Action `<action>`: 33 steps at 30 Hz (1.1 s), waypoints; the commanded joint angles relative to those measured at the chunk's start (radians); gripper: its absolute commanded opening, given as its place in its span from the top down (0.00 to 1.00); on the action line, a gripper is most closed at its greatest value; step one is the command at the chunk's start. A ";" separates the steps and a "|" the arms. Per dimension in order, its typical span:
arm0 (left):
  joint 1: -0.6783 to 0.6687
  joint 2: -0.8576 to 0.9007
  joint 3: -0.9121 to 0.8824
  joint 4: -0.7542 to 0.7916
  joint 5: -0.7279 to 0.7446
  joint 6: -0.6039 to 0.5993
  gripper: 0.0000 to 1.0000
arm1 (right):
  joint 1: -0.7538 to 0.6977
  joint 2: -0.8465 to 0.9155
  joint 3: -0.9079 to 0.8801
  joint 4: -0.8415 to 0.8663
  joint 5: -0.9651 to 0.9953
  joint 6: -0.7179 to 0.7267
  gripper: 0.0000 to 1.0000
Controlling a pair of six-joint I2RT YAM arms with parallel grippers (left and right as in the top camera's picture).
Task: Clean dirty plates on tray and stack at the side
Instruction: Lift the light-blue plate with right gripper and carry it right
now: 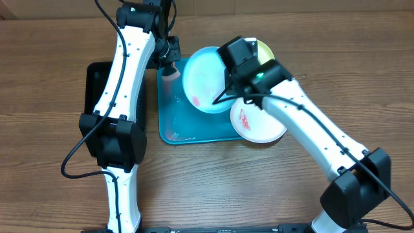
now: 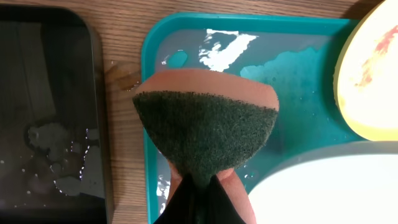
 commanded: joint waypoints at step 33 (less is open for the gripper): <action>-0.003 0.000 -0.001 0.004 0.009 -0.078 0.96 | 0.298 -0.008 0.012 -0.048 0.959 0.111 0.96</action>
